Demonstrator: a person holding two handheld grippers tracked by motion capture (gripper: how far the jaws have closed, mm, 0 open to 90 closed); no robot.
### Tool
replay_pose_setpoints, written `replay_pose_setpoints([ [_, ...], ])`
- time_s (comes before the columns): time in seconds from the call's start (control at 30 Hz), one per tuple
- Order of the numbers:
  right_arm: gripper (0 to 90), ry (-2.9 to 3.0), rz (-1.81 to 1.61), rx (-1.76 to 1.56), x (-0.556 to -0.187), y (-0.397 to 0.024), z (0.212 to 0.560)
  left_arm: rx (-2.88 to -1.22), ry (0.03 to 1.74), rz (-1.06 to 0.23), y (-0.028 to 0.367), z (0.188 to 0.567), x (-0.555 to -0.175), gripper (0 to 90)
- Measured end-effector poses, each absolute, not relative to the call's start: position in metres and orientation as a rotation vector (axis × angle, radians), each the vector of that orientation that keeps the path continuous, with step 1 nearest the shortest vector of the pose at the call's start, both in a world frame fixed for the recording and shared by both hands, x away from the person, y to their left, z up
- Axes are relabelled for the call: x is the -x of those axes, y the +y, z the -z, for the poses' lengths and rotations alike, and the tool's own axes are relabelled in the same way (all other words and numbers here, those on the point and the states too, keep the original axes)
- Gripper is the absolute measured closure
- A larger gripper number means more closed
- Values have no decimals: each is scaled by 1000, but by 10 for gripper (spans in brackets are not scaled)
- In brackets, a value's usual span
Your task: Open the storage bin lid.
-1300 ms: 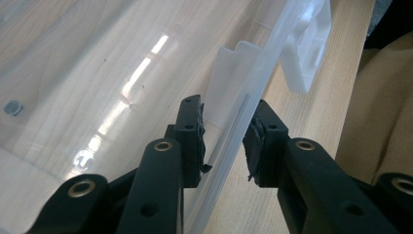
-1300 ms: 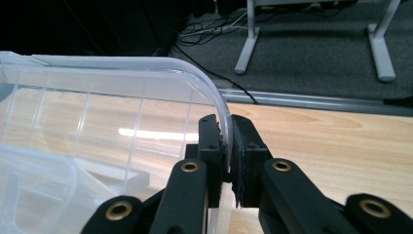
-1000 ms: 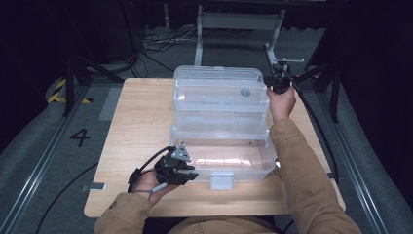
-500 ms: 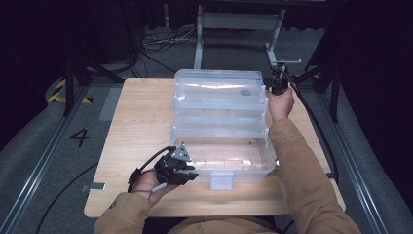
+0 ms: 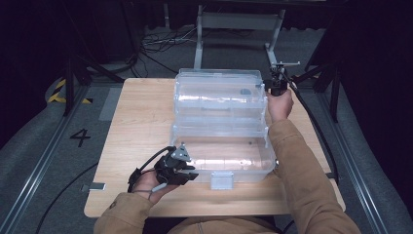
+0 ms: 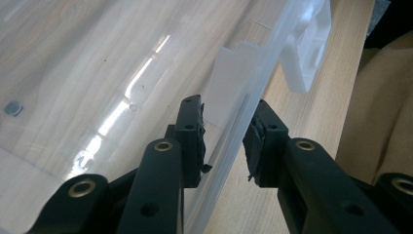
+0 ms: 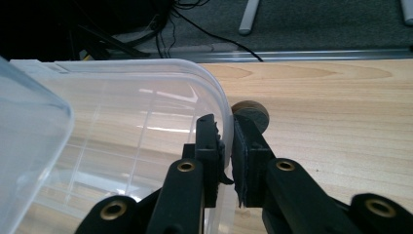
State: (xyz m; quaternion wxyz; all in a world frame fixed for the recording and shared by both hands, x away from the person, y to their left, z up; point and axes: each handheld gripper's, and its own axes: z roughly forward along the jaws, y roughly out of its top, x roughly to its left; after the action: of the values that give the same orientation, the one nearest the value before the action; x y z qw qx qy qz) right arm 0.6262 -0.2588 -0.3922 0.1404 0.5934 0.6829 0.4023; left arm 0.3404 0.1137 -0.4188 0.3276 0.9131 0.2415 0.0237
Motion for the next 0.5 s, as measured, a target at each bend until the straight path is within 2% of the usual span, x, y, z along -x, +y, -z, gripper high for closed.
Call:
replay_pose_setpoints([
  [0.5, 642, 1979, -1211, -1639, -618, -270, 382, -2395, 624, -61, 114, 419, -341, 710],
])
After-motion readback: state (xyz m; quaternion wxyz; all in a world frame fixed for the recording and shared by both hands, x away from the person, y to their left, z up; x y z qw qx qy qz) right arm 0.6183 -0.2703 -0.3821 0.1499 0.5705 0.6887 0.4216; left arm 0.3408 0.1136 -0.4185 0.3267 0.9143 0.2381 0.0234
